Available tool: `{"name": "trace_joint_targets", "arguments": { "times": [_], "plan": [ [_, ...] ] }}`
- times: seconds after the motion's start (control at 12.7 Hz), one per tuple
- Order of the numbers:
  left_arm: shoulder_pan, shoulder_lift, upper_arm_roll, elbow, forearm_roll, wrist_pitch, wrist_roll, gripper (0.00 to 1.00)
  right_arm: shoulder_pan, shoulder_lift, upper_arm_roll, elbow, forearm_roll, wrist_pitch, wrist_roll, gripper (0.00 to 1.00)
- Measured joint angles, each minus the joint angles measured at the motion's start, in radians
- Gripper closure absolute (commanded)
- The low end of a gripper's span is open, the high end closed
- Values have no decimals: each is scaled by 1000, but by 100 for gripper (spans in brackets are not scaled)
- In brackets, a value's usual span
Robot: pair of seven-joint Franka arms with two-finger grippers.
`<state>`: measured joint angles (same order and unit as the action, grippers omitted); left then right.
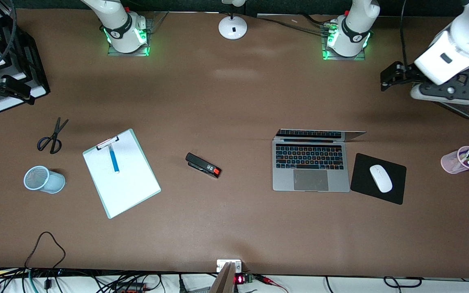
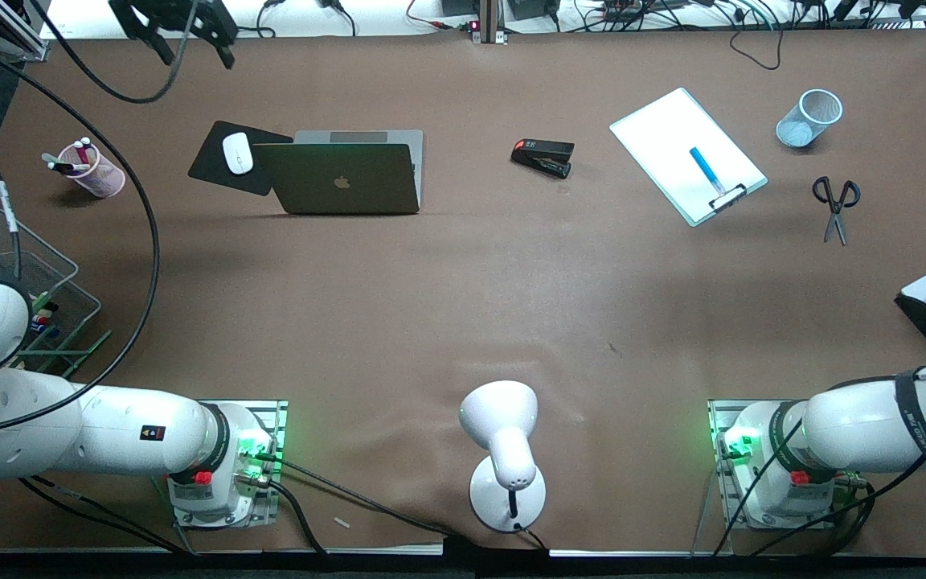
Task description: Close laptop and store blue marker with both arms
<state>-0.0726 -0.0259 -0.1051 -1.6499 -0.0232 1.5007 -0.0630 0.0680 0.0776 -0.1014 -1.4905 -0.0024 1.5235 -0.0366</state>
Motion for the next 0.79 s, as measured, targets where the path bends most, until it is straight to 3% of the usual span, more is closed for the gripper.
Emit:
{"name": "trace_joint_targets", "arguments": {
  "times": [0.39, 0.79],
  "plan": [
    [-7, 89, -95, -23, 0, 8, -111, 0, 3, 65, 8, -3, 1, 8, -1, 0],
    [-10, 229, -145, -25, -14, 89, -288, 0, 84, 217, 14, -10, 9, 144, -1, 0]
  ]
}}
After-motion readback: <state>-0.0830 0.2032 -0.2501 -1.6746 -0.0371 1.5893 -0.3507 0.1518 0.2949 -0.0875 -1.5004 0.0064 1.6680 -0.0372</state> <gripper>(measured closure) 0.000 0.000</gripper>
